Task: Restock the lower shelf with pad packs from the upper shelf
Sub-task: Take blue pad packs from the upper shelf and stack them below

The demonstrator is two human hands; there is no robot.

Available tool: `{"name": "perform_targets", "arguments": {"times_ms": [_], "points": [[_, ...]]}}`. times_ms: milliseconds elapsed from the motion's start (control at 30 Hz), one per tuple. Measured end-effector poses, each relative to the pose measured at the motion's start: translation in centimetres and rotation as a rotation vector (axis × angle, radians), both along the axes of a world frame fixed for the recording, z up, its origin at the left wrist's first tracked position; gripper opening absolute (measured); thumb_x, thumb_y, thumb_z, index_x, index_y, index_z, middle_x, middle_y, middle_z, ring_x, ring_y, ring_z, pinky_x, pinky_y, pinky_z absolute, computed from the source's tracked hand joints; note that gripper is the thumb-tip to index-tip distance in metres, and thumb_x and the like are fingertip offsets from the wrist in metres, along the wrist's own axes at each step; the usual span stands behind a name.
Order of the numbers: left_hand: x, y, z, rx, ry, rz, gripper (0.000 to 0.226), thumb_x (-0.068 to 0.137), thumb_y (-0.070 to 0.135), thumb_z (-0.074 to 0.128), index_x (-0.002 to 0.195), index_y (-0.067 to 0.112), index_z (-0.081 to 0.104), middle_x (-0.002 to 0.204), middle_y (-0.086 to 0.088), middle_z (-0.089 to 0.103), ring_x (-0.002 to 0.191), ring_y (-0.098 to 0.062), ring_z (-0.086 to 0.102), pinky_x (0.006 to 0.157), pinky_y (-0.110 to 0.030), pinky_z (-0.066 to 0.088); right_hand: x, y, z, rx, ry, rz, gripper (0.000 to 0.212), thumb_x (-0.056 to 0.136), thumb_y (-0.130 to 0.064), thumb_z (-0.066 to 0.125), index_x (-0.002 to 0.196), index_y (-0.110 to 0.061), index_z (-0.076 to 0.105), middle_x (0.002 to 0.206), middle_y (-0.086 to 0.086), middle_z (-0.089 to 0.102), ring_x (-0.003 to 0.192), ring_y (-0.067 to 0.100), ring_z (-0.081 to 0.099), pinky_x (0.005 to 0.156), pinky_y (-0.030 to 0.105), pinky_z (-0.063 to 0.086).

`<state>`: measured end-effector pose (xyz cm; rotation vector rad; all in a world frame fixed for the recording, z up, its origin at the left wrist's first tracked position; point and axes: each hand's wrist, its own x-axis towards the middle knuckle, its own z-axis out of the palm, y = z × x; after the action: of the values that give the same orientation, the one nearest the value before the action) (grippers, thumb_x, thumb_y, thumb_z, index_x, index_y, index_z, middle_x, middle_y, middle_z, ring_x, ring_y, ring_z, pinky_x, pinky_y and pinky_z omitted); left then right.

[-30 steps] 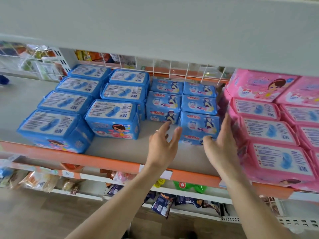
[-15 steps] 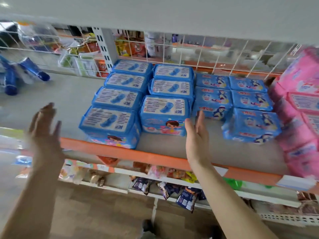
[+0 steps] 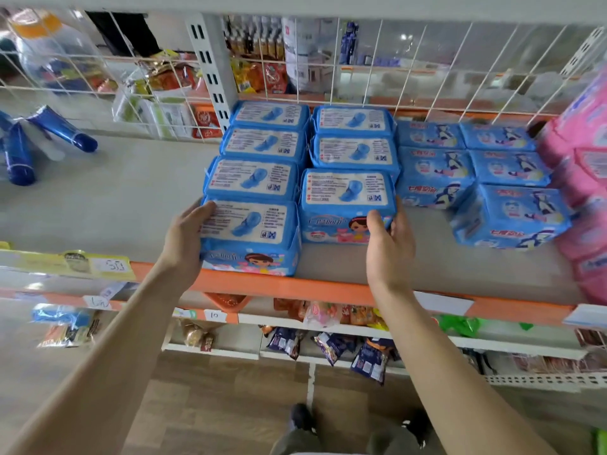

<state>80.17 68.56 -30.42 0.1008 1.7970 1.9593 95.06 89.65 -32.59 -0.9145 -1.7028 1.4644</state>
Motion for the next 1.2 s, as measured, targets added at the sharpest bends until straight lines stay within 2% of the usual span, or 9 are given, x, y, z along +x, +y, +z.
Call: {"name": "perform_targets", "arguments": {"times_ms": [133, 267, 400, 467, 533, 633, 833, 1033, 1200], "points": [[-0.1, -0.1, 0.6, -0.005, 0.016, 0.019, 0.029, 0.106, 0.014, 0.037, 0.116, 0.02, 0.064, 0.094, 0.003, 0.078, 0.082, -0.015, 0.075, 0.062, -0.027, 0.06, 0.3, 0.1, -0.4, 0.088, -0.088, 0.068, 0.064, 0.089, -0.021, 0.073, 0.144, -0.023, 0.041, 0.124, -0.014, 0.063, 0.109, -0.01, 0.058, 0.089, 0.008, 0.047], [0.1, -0.1, 0.9, -0.072, 0.06, 0.024, 0.028, 0.106, 0.012, 0.039, 0.117, 0.018, 0.064, 0.107, -0.005, 0.073, 0.08, -0.01, 0.073, 0.063, -0.024, 0.06, 0.3, 0.1, -1.3, 0.193, -0.18, 0.078, 0.1, 0.078, -0.03, 0.084, 0.155, -0.015, 0.022, 0.144, 0.004, 0.052, 0.133, 0.017, 0.051, 0.109, 0.039, 0.045], [1.1, 0.2, 3.5, -0.47, 0.399, 0.026, 0.045, 0.103, 0.026, 0.051, 0.146, 0.018, 0.044, 0.127, 0.001, 0.058, 0.09, 0.007, 0.064, 0.062, -0.01, 0.049, 1.6, 1.8, 0.6, 0.215, -0.201, 0.121, 0.111, 0.08, -0.042, 0.079, 0.159, -0.02, 0.005, 0.165, -0.002, 0.019, 0.151, 0.011, 0.019, 0.123, 0.035, 0.021], [1.8, 1.8, 5.5, -0.634, 0.675, -0.082, 0.06, 0.098, 0.041, 0.058, 0.151, 0.021, 0.038, 0.139, 0.001, 0.053, 0.117, -0.012, 0.058, 0.086, -0.018, 0.047, 1.5, 3.2, 1.8, 0.11, -0.105, 0.16, 0.101, 0.085, -0.05, 0.07, 0.159, -0.027, 0.004, 0.166, -0.008, 0.016, 0.15, 0.007, 0.017, 0.124, 0.041, 0.02], [2.3, 4.5, 6.8, -0.806, 0.926, -0.337, 0.085, 0.088, 0.064, 0.059, 0.157, 0.026, 0.026, 0.162, 0.004, 0.03, 0.146, -0.018, 0.031, 0.114, -0.03, 0.023, 0.7, 4.7, 2.5, 0.034, -0.065, 0.142, 0.094, 0.086, -0.059, 0.06, 0.159, -0.024, 0.012, 0.163, -0.005, 0.025, 0.147, 0.009, 0.029, 0.12, 0.043, 0.031], [2.7, 8.8, 6.8, -1.138, 1.211, -0.747, 0.115, 0.072, 0.092, 0.043, 0.16, 0.03, 0.002, 0.168, 0.004, -0.004, 0.155, -0.022, -0.001, 0.125, -0.047, -0.003, -0.8, 6.0, 2.7, 0.076, -0.146, 0.123, 0.085, 0.089, -0.069, 0.047, 0.154, -0.017, 0.028, 0.154, 0.003, 0.044, 0.139, 0.02, 0.044, 0.114, 0.04, 0.039], [1.1, 13.1, 6.1, -1.304, 1.443, -0.896, 0.079, 0.093, 0.055, 0.059, 0.154, 0.051, 0.009, 0.168, -0.006, 0.009, 0.15, -0.035, 0.022, 0.123, -0.051, 0.017, -2.7, 5.4, 1.2, 0.11, -0.201, 0.132, 0.086, 0.084, -0.078, 0.037, 0.144, -0.017, 0.044, 0.138, 0.009, 0.054, 0.132, 0.023, 0.047, 0.11, 0.051, 0.04], [0.6, 12.6, 5.5, -1.273, 1.432, -0.922, 0.077, 0.095, 0.053, 0.057, 0.153, 0.055, 0.006, 0.168, -0.002, 0.008, 0.15, -0.036, 0.021, 0.116, -0.046, 0.029, -2.0, 5.5, 1.3, 0.054, -0.104, 0.151, 0.07, 0.091, -0.06, 0.039, 0.149, -0.023, 0.043, 0.146, -0.001, 0.053, 0.136, 0.016, 0.046, 0.114, 0.046, 0.038], [0.6, 12.8, 5.7, -1.234, 1.38, -0.932, 0.077, 0.094, 0.053, 0.059, 0.154, 0.052, 0.01, 0.168, -0.002, 0.009, 0.15, -0.034, 0.022, 0.115, -0.048, 0.031, -2.1, 4.8, 1.1, 0.029, -0.151, 0.182, 0.086, 0.084, -0.07, 0.043, 0.155, -0.022, 0.033, 0.152, 0.0, 0.046, 0.141, 0.017, 0.041, 0.116, 0.047, 0.035]]}}
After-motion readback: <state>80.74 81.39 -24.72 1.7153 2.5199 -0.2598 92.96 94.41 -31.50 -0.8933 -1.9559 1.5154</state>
